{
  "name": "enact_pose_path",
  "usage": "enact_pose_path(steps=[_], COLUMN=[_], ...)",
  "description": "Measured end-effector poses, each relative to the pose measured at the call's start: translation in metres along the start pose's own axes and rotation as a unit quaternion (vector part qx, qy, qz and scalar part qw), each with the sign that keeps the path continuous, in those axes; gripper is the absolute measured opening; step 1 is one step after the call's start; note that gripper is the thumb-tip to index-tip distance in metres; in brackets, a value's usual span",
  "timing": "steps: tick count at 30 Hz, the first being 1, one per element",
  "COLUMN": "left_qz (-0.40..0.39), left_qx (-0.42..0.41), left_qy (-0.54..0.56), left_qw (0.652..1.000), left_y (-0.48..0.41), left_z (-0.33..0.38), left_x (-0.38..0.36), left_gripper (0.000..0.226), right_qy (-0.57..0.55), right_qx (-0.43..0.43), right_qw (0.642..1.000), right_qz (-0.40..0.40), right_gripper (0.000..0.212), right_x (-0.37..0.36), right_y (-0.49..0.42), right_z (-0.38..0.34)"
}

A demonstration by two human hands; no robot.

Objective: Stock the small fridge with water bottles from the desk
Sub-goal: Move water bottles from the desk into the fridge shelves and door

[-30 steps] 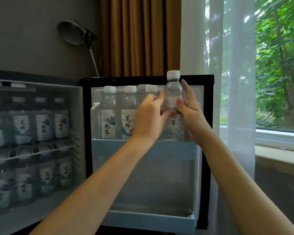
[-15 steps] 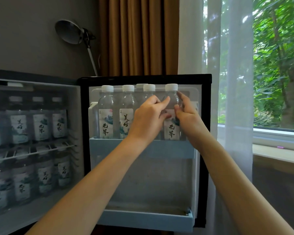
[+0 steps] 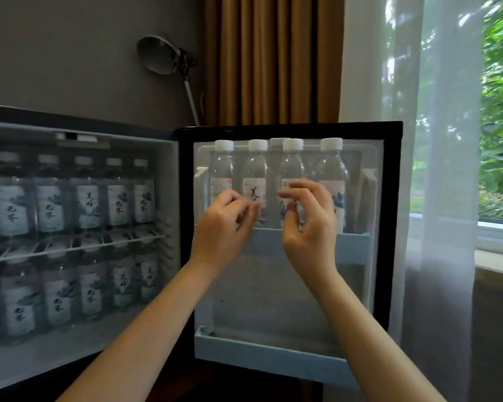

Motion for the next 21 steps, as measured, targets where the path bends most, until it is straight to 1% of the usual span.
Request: enact_pose_path(steps=[2, 5, 8, 12, 15, 17, 21], left_qz=[0.011, 0.020, 0.023, -0.008, -0.036, -0.049, -0.058], left_qx=[0.030, 0.080, 0.130, 0.181, 0.215, 0.237, 0.310], left_qy=[-0.021, -0.054, -0.086, -0.132, -0.172, -0.206, -0.272], left_qw=[0.999, 0.995, 0.988, 0.975, 0.961, 0.948, 0.909], left_y=[0.016, 0.043, 0.075, 0.130, 0.173, 0.200, 0.250], left_z=[-0.022, -0.056, -0.085, -0.116, -0.137, -0.149, -0.170], left_x=[0.024, 0.062, 0.101, 0.149, 0.187, 0.215, 0.278], left_gripper=[0.035, 0.038, 0.041, 0.043, 0.045, 0.045, 0.043], right_qy=[-0.026, -0.082, -0.135, -0.155, -0.170, -0.184, -0.206], right_qx=[0.007, -0.014, -0.047, -0.080, -0.102, -0.122, -0.161], right_qw=[0.999, 0.990, 0.971, 0.939, 0.906, 0.875, 0.811], right_qz=[-0.041, -0.115, -0.193, -0.295, -0.374, -0.430, -0.524], right_gripper=[0.024, 0.024, 0.026, 0.029, 0.028, 0.027, 0.030], right_x=[-0.027, -0.074, -0.122, -0.191, -0.243, -0.276, -0.335], right_y=[0.015, 0.038, 0.064, 0.112, 0.154, 0.183, 0.238], right_z=[-0.008, -0.019, -0.034, -0.058, -0.082, -0.100, -0.141])
Point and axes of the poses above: each hand's wrist, its own y-axis away from the middle knuckle, its own x-axis out of the back of the hand, z = x × y, the point moved 8 cm from there along -y, towards the middle knuckle, and after that the axes turned 9 degrees about -x, right-handed, at the moved point
